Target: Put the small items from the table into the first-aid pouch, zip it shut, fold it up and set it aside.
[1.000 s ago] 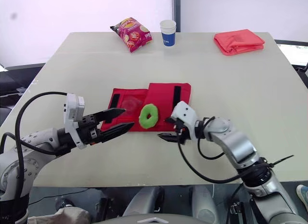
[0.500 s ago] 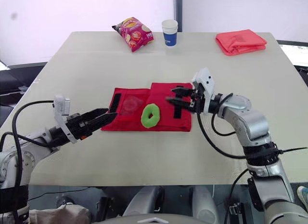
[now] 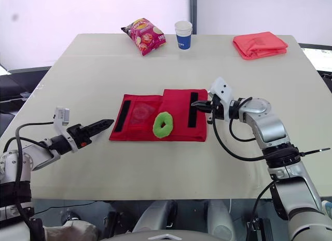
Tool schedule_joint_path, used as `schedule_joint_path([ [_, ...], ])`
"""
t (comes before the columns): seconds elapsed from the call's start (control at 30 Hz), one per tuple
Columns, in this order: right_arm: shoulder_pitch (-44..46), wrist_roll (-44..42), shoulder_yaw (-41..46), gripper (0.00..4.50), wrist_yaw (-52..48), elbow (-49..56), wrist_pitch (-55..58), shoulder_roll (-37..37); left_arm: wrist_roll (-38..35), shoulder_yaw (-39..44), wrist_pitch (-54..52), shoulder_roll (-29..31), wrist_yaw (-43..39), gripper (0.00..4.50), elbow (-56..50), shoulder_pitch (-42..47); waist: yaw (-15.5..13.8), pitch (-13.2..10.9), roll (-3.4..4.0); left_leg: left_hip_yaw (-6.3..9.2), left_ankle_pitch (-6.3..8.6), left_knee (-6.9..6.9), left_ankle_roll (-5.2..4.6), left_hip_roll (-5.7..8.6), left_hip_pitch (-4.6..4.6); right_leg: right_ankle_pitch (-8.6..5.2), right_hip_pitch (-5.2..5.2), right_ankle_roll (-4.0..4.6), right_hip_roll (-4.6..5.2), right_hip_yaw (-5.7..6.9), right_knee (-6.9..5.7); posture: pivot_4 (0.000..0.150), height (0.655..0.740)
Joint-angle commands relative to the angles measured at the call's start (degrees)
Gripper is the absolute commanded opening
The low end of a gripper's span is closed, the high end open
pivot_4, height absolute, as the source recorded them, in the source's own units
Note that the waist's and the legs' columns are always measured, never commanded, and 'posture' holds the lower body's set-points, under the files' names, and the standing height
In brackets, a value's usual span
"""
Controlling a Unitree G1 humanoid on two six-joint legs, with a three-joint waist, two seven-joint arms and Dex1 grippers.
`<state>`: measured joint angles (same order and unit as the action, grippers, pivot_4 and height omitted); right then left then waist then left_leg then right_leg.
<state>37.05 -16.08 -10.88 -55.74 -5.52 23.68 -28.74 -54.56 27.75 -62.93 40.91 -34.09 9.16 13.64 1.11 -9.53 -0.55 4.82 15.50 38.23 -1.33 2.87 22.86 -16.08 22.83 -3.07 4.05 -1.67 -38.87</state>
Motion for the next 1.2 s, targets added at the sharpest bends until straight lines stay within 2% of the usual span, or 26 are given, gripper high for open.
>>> schedule_joint_path([
  [0.03, -0.3, 0.9, -0.5, 0.07, 0.2, 2.7, 0.3, -0.1, -2.2, 1.1, -3.6, -2.1, 2.3, 3.97, -2.6, -1.5, 0.0, 0.0, 0.00, -0.01, 0.00, 0.00, 0.00, 0.00, 0.00, 0.00, 0.01, 0.00, 0.01, -0.01, -0.01, 0.150, 0.7400],
  [0.33, -1.4, 1.4, -0.9, 0.07, 0.1, 3.7, 1.6, 0.5, -6.8, 2.9, -10.0, -9.0, 9.0, 3.97, -5.0, 0.8, -0.6, 0.0, 0.02, 0.03, -0.01, 0.04, 0.02, 0.08, -0.01, 0.01, -0.05, -0.01, 0.09, 0.04, -0.03, 0.150, 0.7400],
  [0.5, -1.7, 2.1, -1.2, 0.07, 0.0, 3.4, 1.9, 0.6, -11.5, 7.5, -12.5, -11.1, 12.6, 3.97, -4.9, 3.2, -0.5, 0.0, 0.02, 0.07, -0.01, 0.06, 0.02, 0.09, 0.00, 0.01, -0.07, -0.01, 0.09, 0.08, -0.02, 0.150, 0.7400],
  [0.67, -1.9, 2.6, -1.1, 0.07, 0.2, 3.2, 1.9, 0.5, -13.3, 8.0, -14.3, -11.6, 15.0, 3.97, -5.3, 3.7, -0.3, 0.0, 0.01, 0.08, -0.02, 0.05, 0.03, 0.07, 0.00, 0.01, -0.05, -0.01, 0.06, 0.08, -0.04, 0.150, 0.7400],
  [0.8, -2.1, 2.5, -0.6, 0.07, 0.2, 3.5, 2.2, 0.3, -11.7, 6.9, -14.7, -9.8, 15.0, 3.97, -5.3, 3.8, -0.3, 0.0, 0.00, 0.08, -0.03, 0.05, 0.04, 0.07, 0.00, 0.01, -0.06, -0.01, 0.06, 0.08, -0.03, 0.150, 0.7400],
  [1.0, -2.3, 2.7, -0.4, 0.07, 0.3, 3.9, 2.2, -0.1, -6.5, 2.8, -15.2, -3.0, 13.2, 3.97, -3.9, 2.5, 0.0, 0.0, 0.01, 0.06, -0.04, 0.01, 0.06, 0.06, -0.02, 0.00, -0.04, 0.00, 0.04, 0.05, -0.04, 0.150, 0.7400],
  [1.1, -2.5, 2.5, -0.4, 0.07, 0.3, 4.5, 2.5, -0.1, -7.0, 2.2, -20.9, -0.5, 15.6, 3.97, -4.6, 5.3, 0.1, 0.0, 0.01, 0.07, -0.05, -0.01, 0.08, 0.04, -0.04, 0.00, -0.03, 0.00, 0.02, 0.04, -0.04, 0.150, 0.7400],
  [1.2, -2.7, 2.3, -0.3, 0.07, 0.4, 5.1, 2.7, -0.1, -6.8, 2.6, -24.1, -1.5, 19.0, 3.97, -5.5, 8.0, 0.0, 0.0, -0.02, 0.09, -0.05, -0.01, 0.08, 0.05, -0.03, 0.00, -0.04, 0.00, 0.02, 0.06, -0.04, 0.150, 0.7400],
])
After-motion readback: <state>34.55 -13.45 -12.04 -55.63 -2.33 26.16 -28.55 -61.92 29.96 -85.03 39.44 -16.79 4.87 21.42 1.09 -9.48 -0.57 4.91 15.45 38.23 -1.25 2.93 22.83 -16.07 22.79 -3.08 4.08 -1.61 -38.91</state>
